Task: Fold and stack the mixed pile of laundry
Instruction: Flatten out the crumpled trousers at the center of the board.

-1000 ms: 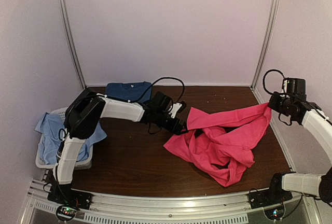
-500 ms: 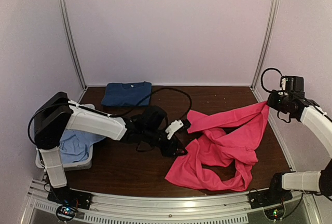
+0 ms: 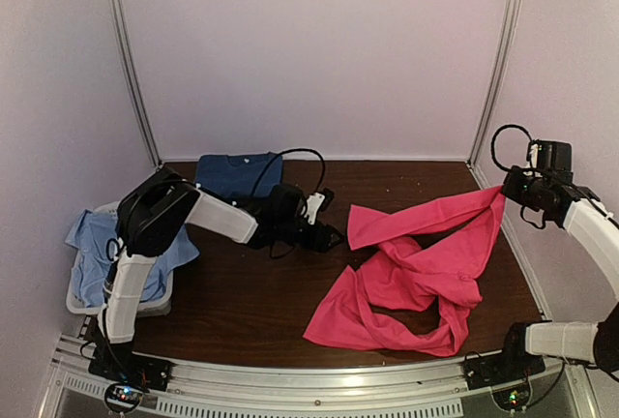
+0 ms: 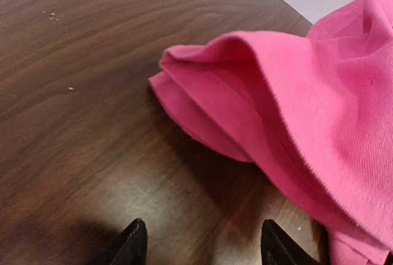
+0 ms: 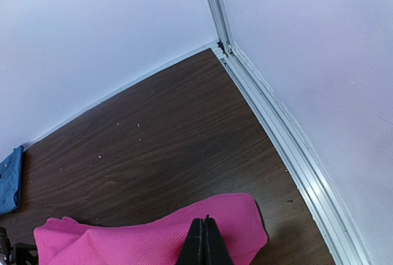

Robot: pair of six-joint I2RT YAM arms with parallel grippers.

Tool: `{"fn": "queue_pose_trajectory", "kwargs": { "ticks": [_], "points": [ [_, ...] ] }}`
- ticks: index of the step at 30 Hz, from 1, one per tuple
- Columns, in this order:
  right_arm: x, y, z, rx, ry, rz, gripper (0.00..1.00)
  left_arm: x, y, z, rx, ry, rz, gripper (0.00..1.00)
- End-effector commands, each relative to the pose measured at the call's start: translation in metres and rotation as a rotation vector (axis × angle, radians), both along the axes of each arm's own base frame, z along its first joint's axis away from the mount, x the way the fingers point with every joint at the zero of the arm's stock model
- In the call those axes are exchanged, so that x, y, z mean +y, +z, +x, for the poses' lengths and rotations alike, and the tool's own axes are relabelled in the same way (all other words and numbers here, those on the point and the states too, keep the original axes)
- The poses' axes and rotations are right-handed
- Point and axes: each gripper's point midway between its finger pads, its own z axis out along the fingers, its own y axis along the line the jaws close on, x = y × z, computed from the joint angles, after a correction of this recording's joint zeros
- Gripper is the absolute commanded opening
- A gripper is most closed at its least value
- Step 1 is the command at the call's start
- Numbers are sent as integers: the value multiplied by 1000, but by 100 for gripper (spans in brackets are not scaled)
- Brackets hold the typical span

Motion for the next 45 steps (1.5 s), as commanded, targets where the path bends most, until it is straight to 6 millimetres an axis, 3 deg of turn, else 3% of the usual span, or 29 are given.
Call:
{"fn": "queue_pose_trajectory", "kwargs": {
  "ticks": [1,7,15,17,24,25,29,30,33,35,38,41,43,45],
  "points": [
    [-9,22,0,-60,-39,-10,0,-33,0,-12,19,-54,-76,62],
    [-6,13,4,-47,-25,4,0,-66,-19,-23,57,-79,-91,61],
    [4,-8,9,-10,25,46,0,-96,2,-1,31,-50,-223,77],
    [6,-13,10,-4,34,60,0,-104,5,4,31,-55,-248,69],
    [12,-12,14,-15,64,81,0,-108,30,17,-14,-42,-323,3],
    [12,-11,13,-16,65,81,0,-106,36,20,-20,-37,-332,0],
    [13,-10,12,-18,69,78,0,-82,71,26,-45,-8,-358,0],
    [13,-9,12,-21,70,78,0,-72,91,26,-65,4,-360,0],
    [13,-8,11,-27,68,75,0,-35,118,21,-94,51,-293,0],
    [13,-9,12,-32,69,80,0,-3,134,12,-122,94,-236,0],
    [19,-12,15,-38,97,97,0,45,144,-1,-136,167,-122,0],
    [19,-30,16,23,114,80,0,67,146,-19,-129,154,-30,0],
    [9,-40,12,70,76,35,0,80,159,-34,-150,152,-56,0],
    [13,-46,11,74,102,42,0,95,186,-41,-175,193,-71,0]
  ]
}}
